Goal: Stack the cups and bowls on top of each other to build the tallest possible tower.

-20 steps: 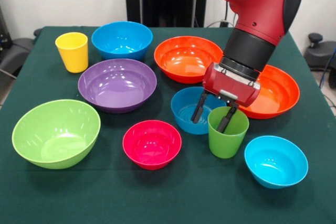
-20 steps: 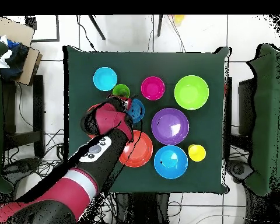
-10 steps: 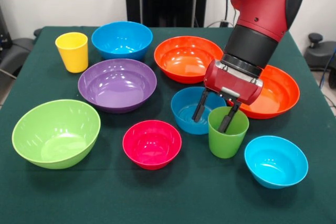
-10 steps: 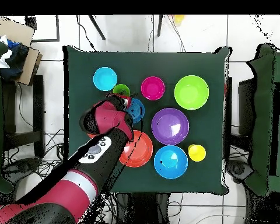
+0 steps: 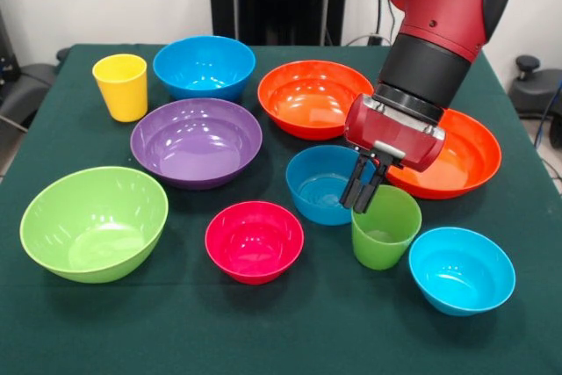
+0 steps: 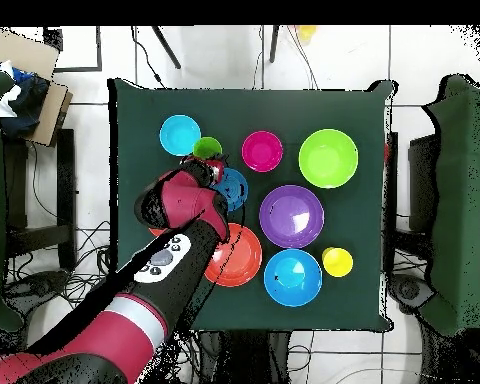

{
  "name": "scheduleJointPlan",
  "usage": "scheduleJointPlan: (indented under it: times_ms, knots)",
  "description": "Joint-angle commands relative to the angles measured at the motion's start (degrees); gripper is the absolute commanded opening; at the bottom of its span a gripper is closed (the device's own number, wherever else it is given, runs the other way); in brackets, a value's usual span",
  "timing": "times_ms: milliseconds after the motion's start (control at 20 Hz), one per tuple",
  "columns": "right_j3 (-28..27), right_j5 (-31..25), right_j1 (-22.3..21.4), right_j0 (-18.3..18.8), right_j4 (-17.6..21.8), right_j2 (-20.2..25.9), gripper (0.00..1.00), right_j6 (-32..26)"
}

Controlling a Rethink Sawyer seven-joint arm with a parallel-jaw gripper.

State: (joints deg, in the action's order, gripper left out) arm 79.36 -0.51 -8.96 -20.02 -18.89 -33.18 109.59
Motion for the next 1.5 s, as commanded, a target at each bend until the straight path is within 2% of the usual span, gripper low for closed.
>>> scheduleJointPlan:
  times_ms: [50, 1500]
  knots:
    - [-0.6, -2.9, 0.7, 1.2, -0.3, 7.0, 0.0, 8.4]
    - [1.1, -4.4, -1.8, 2.9, 1.6, 9.5, 0.0, 6.8]
